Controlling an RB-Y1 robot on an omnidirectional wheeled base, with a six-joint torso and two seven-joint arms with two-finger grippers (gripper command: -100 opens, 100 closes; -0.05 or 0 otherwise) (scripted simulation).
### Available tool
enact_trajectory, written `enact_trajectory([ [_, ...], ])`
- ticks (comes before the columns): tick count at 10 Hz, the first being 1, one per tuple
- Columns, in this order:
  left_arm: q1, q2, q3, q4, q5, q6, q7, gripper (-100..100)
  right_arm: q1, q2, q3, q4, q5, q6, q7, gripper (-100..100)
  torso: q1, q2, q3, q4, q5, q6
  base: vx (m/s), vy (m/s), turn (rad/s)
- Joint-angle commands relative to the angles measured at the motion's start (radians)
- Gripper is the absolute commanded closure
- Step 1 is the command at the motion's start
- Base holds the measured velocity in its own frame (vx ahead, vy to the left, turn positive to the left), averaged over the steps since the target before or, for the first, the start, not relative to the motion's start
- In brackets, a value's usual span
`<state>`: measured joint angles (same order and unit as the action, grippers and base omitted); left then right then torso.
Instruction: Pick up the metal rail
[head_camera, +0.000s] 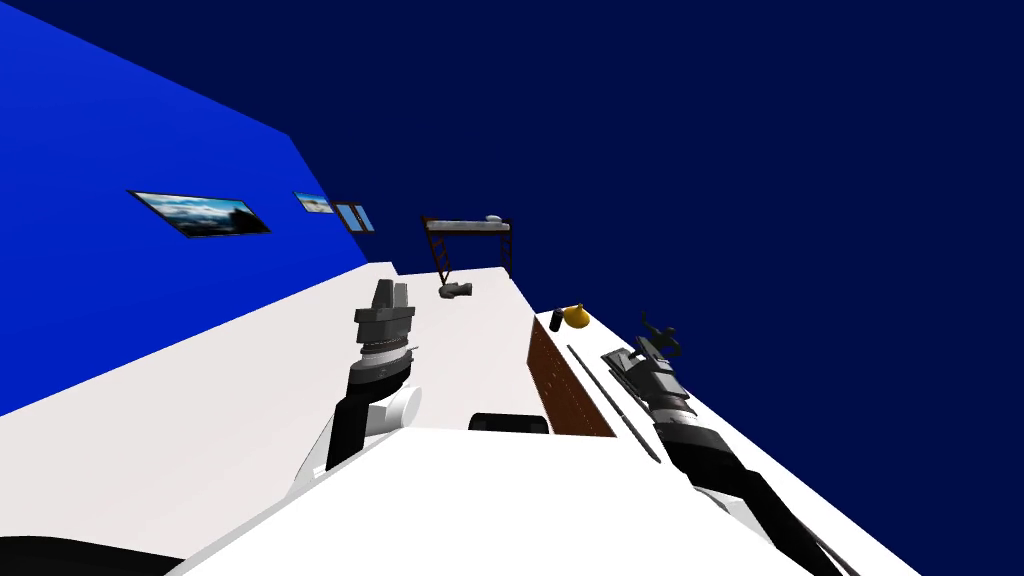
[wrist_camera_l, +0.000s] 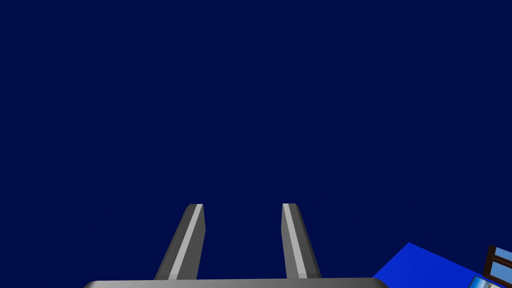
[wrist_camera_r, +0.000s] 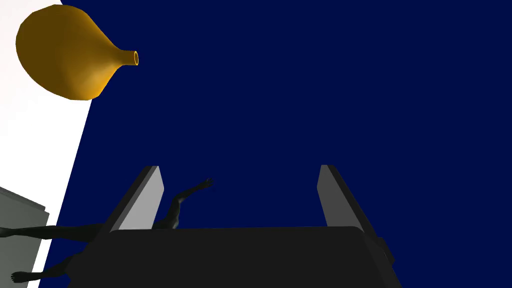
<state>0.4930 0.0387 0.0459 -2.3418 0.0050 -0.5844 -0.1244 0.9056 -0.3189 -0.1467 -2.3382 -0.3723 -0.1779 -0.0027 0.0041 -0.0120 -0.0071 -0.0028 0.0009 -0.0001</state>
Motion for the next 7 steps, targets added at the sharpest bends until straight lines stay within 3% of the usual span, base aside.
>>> enact_trajectory([
  [1,0.0,0.0,0.0,0.0,0.0,0.0,0.0,0,0.005,-0.006,0.003,0.032,-0.024,0.013,0.0,-100,0.0,0.0,0.0,0.0,0.0,0.0,0.157,0.062,-0.017],
  [3,0.0,0.0,0.0,0.0,0.0,0.0,0.0,0,0.075,-0.029,-0.012,0.078,-0.095,0.069,-0.014,-100,-0.001,0.001,0.001,0.0,0.0,0.0,0.184,0.071,0.011],
  [4,0.0,0.0,0.0,0.0,0.0,0.0,0.0,0,0.075,-0.029,-0.012,0.078,-0.113,0.074,-0.014,-100,0.0,-0.001,-0.001,0.0,0.0,0.0,0.185,0.05,-0.008],
  [7,0.0,0.0,0.0,0.0,0.0,0.0,0.0,0,0.145,-0.052,-0.025,0.133,-0.201,0.139,-0.027,-100,-0.003,0.002,0.001,0.0,-0.001,-0.001,0.158,0.035,0.022],
])
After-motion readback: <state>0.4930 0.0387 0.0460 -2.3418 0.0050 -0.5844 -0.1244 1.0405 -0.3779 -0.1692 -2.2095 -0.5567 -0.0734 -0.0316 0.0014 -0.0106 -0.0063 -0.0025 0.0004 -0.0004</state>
